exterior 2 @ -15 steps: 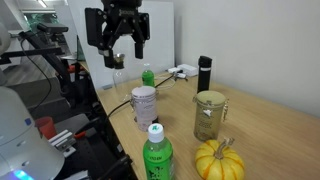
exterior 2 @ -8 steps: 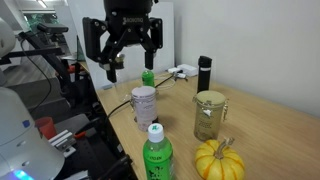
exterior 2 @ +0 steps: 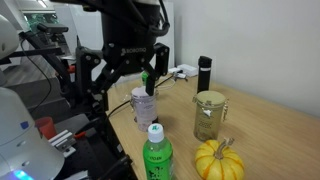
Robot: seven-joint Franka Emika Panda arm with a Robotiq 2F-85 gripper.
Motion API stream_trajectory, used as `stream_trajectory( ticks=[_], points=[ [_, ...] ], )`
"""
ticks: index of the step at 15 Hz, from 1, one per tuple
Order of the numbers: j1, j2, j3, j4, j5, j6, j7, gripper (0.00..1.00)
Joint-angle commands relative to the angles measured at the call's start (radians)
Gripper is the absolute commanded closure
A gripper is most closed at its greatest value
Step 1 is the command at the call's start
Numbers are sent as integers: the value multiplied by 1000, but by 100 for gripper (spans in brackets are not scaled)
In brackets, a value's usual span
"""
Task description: Move the green bottle to the left
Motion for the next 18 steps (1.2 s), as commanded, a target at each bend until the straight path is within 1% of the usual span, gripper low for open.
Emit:
stream_trajectory(
  ticks=[1, 3, 4, 6, 11, 13, 16, 18],
  points=[
    [-17, 89, 17, 0, -45, 37, 23, 0],
    [-14, 135, 19, -2, -78, 74, 40, 0],
    [-2, 96, 3, -2, -51, 37, 18, 0],
    [2, 114, 2, 1, -55, 42, 22, 0],
    [1, 100, 3, 2, -54, 40, 21, 0],
    [10, 120, -5, 8, -33, 44, 9, 0],
    [23, 149, -18, 13, -7, 80, -12, 0],
    [22, 169, -16, 12, -19, 122, -6, 0]
  ],
)
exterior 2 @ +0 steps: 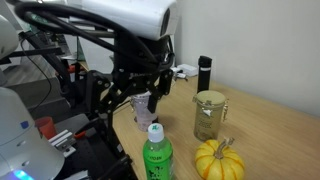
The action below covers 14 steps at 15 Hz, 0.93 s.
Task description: Move the green bottle to the left
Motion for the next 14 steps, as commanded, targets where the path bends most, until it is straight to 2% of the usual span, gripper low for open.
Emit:
stream_trajectory(
  ticks=[1, 8, 14],
  points=[
    [10, 59, -17, 10, 9, 83, -21, 0],
    [14, 155, -46, 22, 17, 258, -59, 0],
    [32, 158, -74, 31, 96, 253, -116, 0]
  ],
)
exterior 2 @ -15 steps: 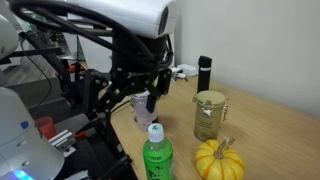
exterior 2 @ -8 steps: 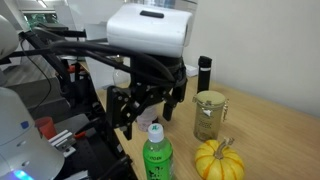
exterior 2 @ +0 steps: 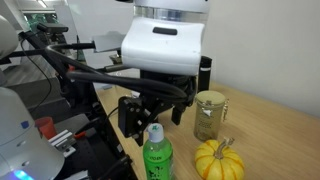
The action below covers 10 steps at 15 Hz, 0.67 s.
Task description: Move the green bottle to the left
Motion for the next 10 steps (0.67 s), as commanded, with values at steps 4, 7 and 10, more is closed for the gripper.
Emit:
stream_trajectory(
  ticks=[4, 7, 10],
  points=[
    [23, 19, -31, 17, 56, 3, -60, 35],
    [21, 21, -32, 18, 56, 1, -64, 46],
    [21, 22, -33, 18, 55, 2, -65, 78]
  ],
)
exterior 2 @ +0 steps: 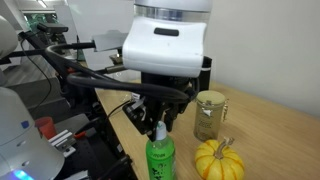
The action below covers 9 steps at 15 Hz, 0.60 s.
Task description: Move the green bottle to the left
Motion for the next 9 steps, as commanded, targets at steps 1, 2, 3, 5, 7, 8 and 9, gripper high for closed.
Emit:
stream_trajectory(
  ticks=[1, 2, 3, 5, 7, 8, 9],
  points=[
    [12, 21, -17, 14, 19, 2, -32, 87],
    [11, 21, -18, 17, 19, -1, -31, 90],
    [11, 22, -18, 18, 18, -3, -30, 90],
    [10, 20, -19, 18, 17, -5, -30, 90],
    [8, 12, -18, 15, 14, 1, -27, 90],
    [7, 7, -17, 15, 11, -1, -25, 90],
    [5, 0, -16, 18, 10, -10, -21, 90]
  ],
)
